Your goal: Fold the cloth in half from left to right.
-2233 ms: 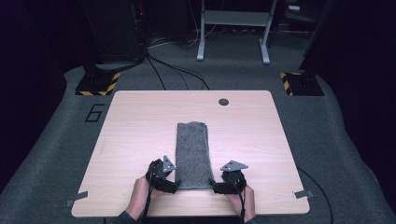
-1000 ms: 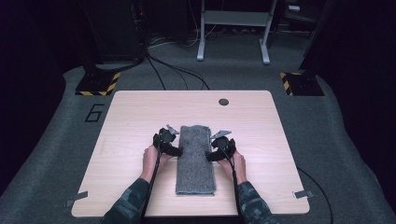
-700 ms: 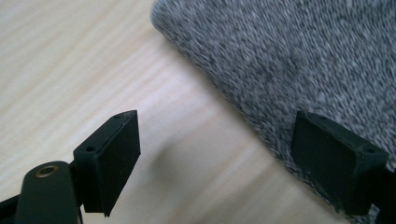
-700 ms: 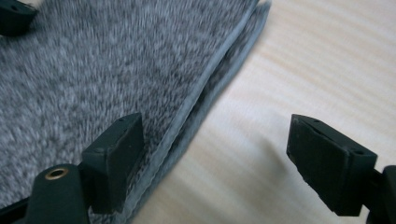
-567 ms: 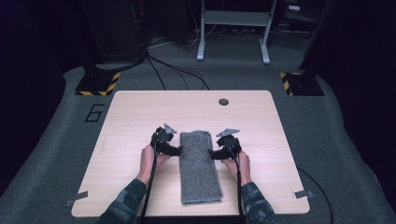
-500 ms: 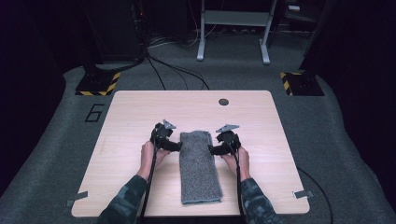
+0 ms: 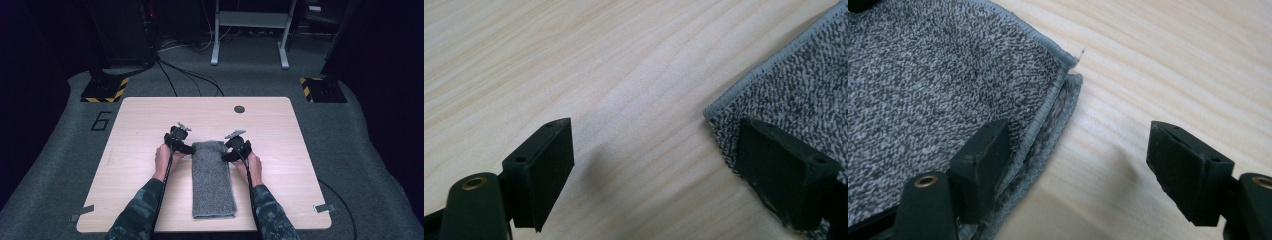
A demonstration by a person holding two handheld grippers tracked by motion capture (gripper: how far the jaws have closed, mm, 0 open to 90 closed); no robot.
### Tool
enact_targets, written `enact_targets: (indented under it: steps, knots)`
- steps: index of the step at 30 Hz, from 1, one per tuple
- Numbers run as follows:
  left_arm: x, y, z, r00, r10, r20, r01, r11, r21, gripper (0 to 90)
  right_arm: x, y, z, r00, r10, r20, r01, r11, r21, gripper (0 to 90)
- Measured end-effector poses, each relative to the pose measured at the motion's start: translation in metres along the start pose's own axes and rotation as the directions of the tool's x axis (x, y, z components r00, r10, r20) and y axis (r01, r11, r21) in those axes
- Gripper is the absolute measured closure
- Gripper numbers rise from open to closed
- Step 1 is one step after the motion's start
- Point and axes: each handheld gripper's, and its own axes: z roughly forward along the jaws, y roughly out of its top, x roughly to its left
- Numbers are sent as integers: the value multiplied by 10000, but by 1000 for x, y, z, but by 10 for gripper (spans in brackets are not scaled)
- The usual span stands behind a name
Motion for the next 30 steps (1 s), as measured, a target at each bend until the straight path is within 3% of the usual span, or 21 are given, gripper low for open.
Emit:
enact_targets:
  steps: [3, 6, 11, 15, 17, 20, 22, 23, 28, 30]
  knots:
    - [1, 1, 0, 10000, 68, 62, -67, 10000, -38, 158, -4, 0, -1, 9994, 141, -304, -138, 9999, 102, 288]
    - [6, 1, -3, 9982, -333, 491, 350, 9988, -333, 159, -11, 0, -1, 9953, 338, -912, -361, 9991, -236, 316]
    - [13, 4, -6, 9896, -908, 1118, 967, 9941, -486, 158, -24, 13, -2, 9769, 1191, -1776, -1285, 9908, -425, 331]
    - [13, 6, -7, 9817, -1085, 1565, 1171, 9920, -466, 167, -29, 23, 4, 9664, 1478, -2104, -1548, 9878, -171, 371]
    - [12, 6, -6, 9798, -1085, 1678, 1167, 9924, -397, 173, -29, 25, 7, 9687, 1487, -1989, -1545, 9879, -134, 412]
    - [10, 6, -4, 9760, -1035, 1917, 1121, 9931, -346, 246, -30, 28, 13, 9636, 1562, -2169, -1576, 9874, 109, 445]
    - [8, 7, -4, 9755, -919, 2001, 1000, 9945, -305, 303, -29, 28, 14, 9559, 1716, -2383, -1728, 9848, 159, 456]
    - [8, 7, -4, 9736, -911, 2095, 997, 9945, -309, 309, -28, 29, 15, 9595, 1589, -2325, -1596, 9871, 161, 462]
    - [4, 7, -1, 9719, -982, 2139, 1032, 9946, -123, 391, -27, 31, 19, 9593, 1724, -2236, -1675, 9850, 405, 501]
    - [3, 6, 1, 9706, -947, 2213, 960, 9954, 50, 408, -26, 31, 21, 9650, 1518, -2141, -1453, 9883, 457, 527]
